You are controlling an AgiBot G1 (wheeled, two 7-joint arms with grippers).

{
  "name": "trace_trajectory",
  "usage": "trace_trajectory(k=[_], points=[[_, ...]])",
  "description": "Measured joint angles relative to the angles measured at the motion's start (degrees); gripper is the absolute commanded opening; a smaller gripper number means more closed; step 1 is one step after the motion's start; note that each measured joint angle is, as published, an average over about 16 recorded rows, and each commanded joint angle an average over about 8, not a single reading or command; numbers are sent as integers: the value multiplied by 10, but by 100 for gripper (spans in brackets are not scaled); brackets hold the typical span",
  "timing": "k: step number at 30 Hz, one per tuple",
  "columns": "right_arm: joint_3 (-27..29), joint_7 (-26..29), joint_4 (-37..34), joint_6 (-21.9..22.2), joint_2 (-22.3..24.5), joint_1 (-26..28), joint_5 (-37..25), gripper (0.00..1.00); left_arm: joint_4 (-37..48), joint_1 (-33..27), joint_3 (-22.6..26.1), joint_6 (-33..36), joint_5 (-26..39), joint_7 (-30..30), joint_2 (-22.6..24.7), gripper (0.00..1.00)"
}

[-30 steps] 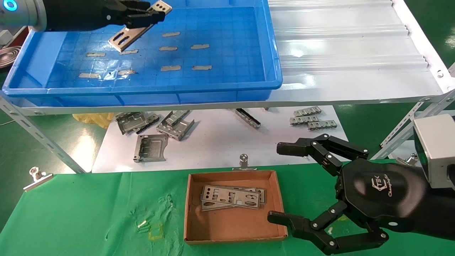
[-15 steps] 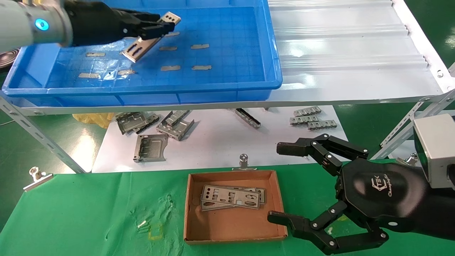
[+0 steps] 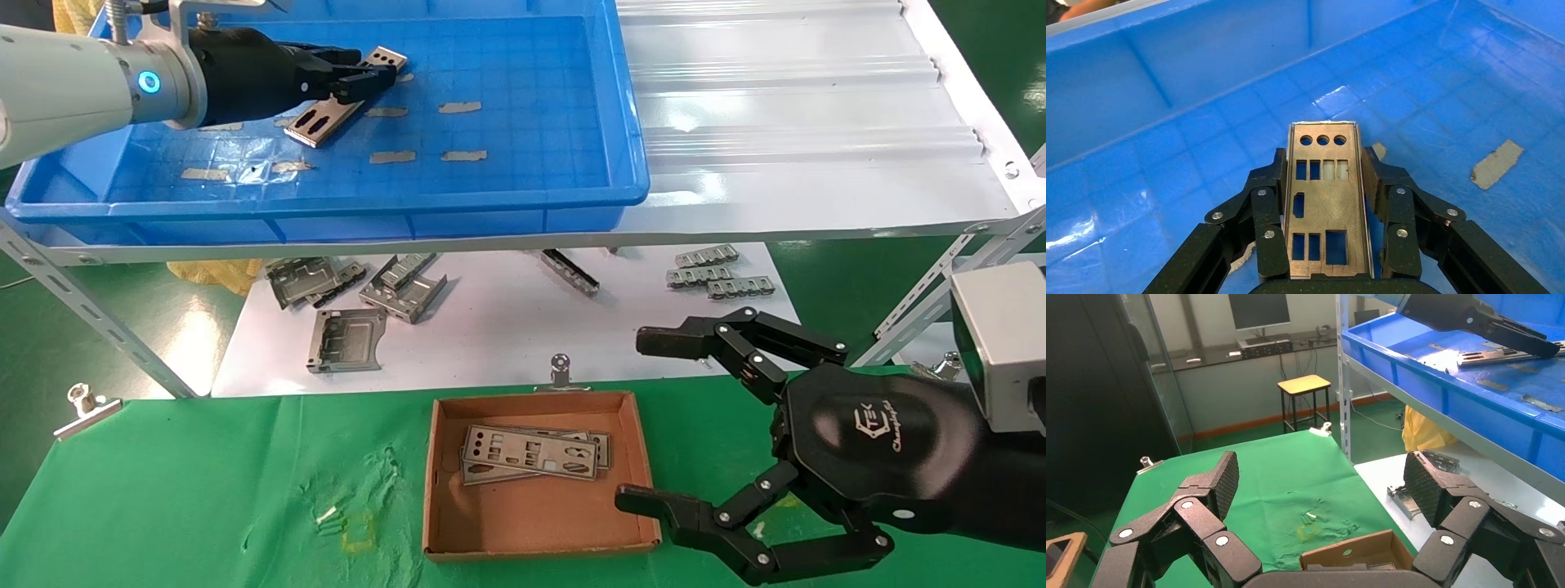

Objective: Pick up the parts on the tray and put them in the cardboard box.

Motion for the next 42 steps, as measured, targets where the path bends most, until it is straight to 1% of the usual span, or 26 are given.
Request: trace_trajectory(k=[16, 18, 19, 20, 25, 26, 27, 28, 35, 42], points=[[0, 0, 0, 0, 0, 0, 0, 100, -9, 8, -3, -47, -5, -6, 4, 100], [0, 0, 0, 0, 0, 0, 0, 100, -9, 9, -4, -53, -6, -7, 5, 98], [0, 0, 0, 0, 0, 0, 0, 100, -9, 9, -5, -55, -7, -7, 5, 93], [0, 0, 0, 0, 0, 0, 0, 100, -9, 9, -5, -57, -7, -8, 6, 84], [0, 0, 0, 0, 0, 0, 0, 100, -9, 11, -7, -64, -11, -12, 6, 21], [0, 0, 0, 0, 0, 0, 0, 100, -9, 11, -8, -65, -12, -13, 6, 10], [0, 0, 0, 0, 0, 0, 0, 100, -8, 11, -8, -65, -12, -14, 6, 3], [0, 0, 0, 0, 0, 0, 0, 100, -8, 11, -9, -65, -13, -15, 7, 0], [0, 0, 0, 0, 0, 0, 0, 100, -6, 10, -9, -53, -13, -24, 5, 0], [0, 0, 0, 0, 0, 0, 0, 100, -7, 7, -5, -26, -7, -28, 2, 0]])
